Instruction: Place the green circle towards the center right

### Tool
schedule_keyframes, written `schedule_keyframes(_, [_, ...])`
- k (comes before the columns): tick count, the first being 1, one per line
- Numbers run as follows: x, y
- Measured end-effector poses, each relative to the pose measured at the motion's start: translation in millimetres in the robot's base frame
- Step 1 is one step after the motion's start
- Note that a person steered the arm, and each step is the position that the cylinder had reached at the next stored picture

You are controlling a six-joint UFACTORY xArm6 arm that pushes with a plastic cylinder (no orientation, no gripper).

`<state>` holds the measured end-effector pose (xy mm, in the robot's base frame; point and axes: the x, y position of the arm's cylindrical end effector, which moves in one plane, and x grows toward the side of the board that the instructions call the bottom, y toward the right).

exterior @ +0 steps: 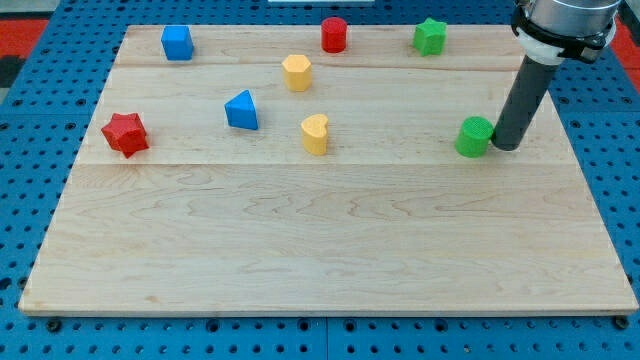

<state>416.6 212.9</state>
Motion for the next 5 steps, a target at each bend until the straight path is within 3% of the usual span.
schedule_keyframes(3, [0.0,-1.6])
schedule_keyframes(5, [21.9,-5.6])
